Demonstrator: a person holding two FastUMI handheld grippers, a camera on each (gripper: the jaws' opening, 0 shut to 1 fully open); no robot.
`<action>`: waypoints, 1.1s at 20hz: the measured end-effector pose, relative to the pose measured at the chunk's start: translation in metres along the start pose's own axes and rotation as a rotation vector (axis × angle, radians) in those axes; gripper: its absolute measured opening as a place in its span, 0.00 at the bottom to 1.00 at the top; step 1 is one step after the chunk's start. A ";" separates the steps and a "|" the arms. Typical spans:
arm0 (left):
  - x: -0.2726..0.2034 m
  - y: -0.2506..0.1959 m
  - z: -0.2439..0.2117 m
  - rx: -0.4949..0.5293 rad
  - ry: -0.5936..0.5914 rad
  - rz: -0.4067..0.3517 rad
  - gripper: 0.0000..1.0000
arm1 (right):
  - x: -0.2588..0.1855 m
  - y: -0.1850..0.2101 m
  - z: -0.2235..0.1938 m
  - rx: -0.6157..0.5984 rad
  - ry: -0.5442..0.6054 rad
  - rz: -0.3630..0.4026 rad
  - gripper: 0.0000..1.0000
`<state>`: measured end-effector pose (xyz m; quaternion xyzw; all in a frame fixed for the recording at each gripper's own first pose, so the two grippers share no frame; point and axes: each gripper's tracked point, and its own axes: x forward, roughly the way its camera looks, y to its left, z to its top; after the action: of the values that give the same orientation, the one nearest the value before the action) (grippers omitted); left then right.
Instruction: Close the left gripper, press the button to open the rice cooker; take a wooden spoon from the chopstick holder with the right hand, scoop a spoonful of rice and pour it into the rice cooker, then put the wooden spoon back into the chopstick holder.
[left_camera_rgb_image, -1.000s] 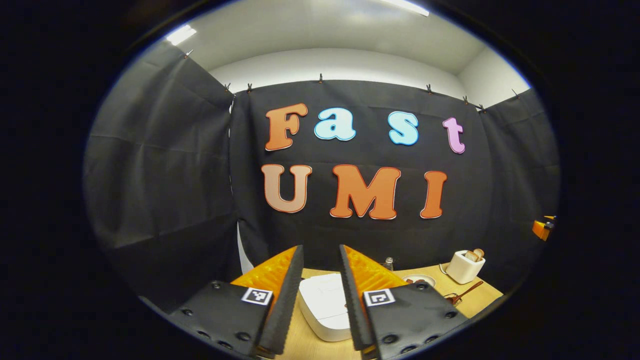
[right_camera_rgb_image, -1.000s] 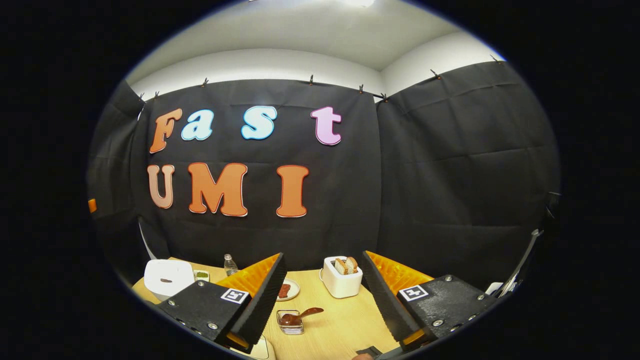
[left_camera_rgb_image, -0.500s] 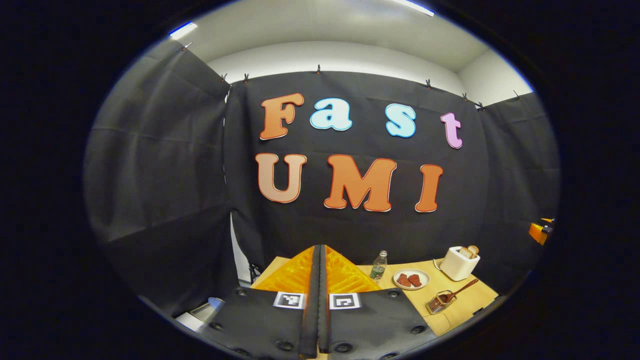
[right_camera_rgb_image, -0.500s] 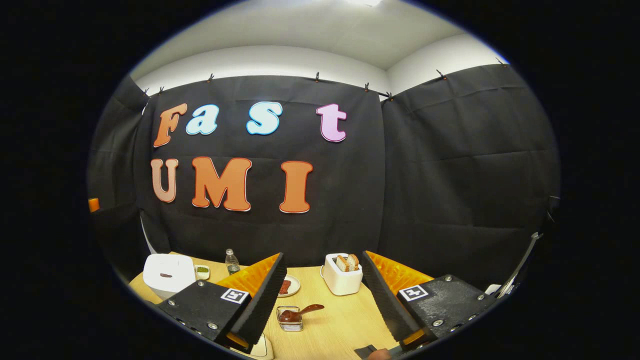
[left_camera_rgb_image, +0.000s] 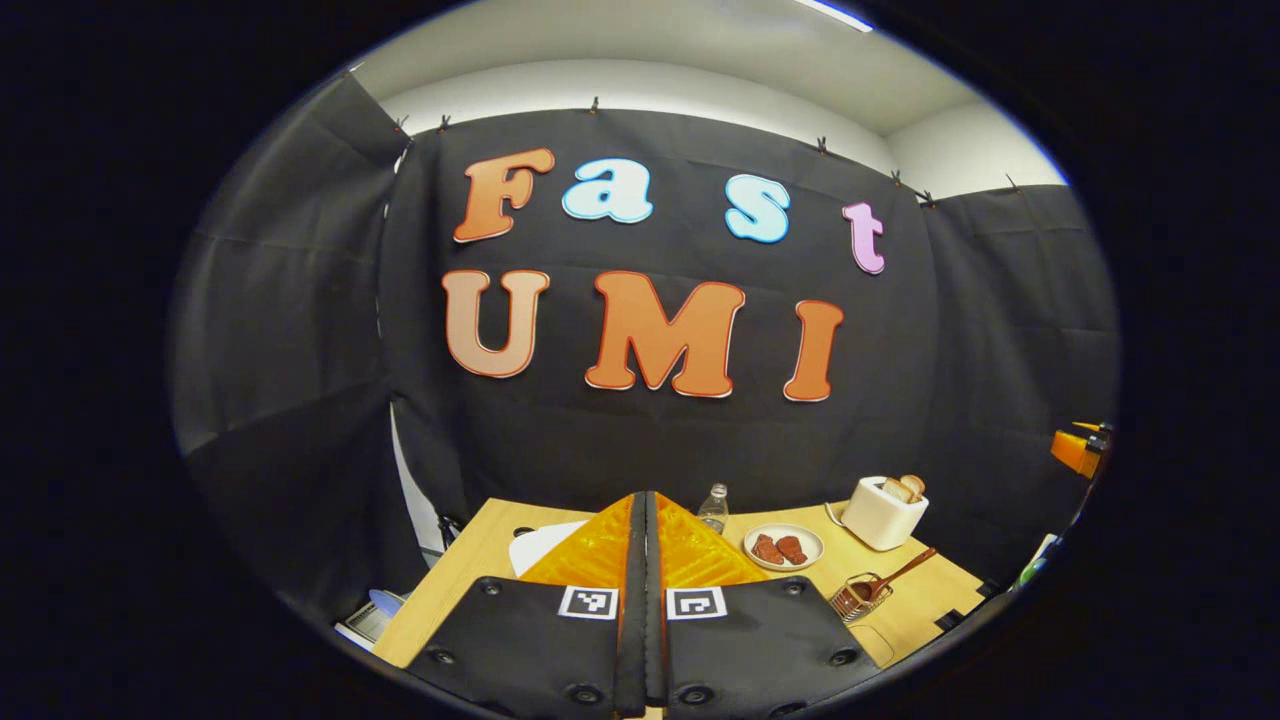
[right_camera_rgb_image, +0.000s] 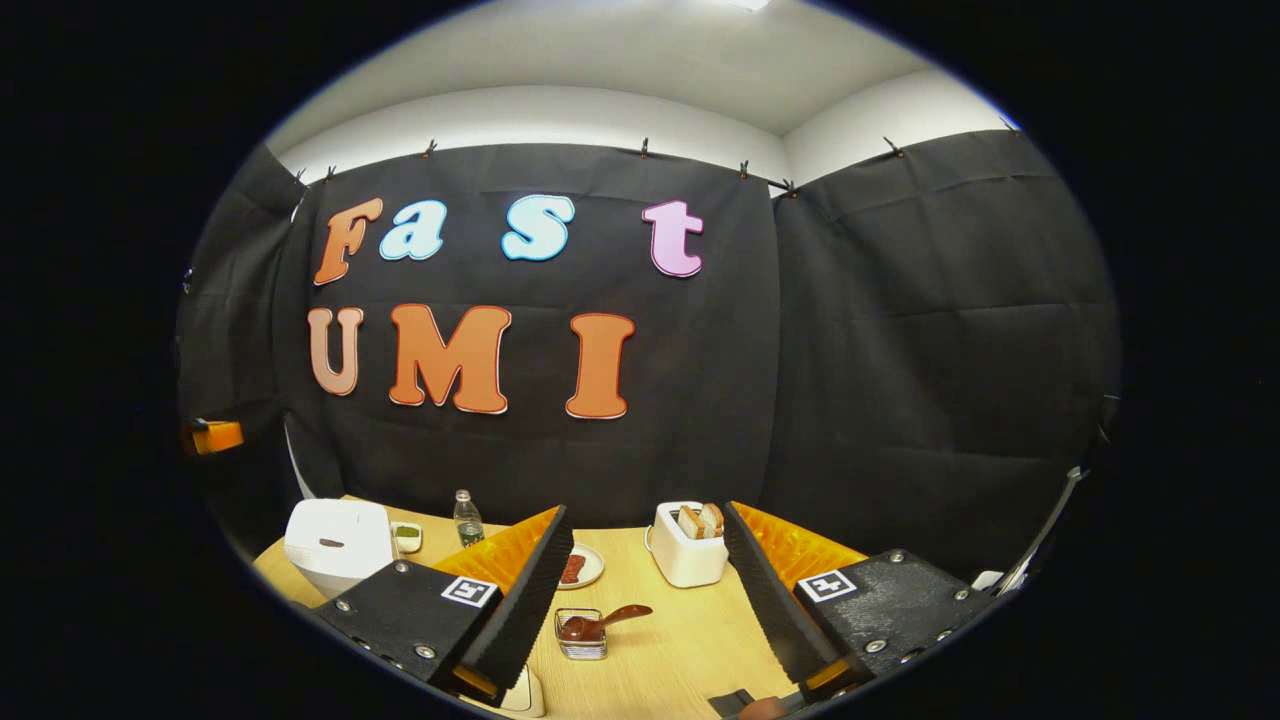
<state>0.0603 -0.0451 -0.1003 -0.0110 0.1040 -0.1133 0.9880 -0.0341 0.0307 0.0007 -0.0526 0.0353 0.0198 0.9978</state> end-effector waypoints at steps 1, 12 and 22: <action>0.011 -0.005 -0.011 -0.017 0.028 -0.016 0.04 | 0.000 -0.001 -0.003 0.004 0.008 0.001 0.94; 0.087 0.004 -0.138 -0.001 0.285 -0.016 0.04 | 0.009 -0.024 -0.031 -0.017 0.090 -0.059 0.94; 0.097 0.011 -0.196 -0.035 0.418 0.008 0.05 | 0.004 -0.041 -0.052 0.005 0.156 -0.087 0.94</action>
<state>0.1150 -0.0557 -0.3119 -0.0041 0.3089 -0.1073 0.9450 -0.0315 -0.0155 -0.0467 -0.0530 0.1107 -0.0277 0.9920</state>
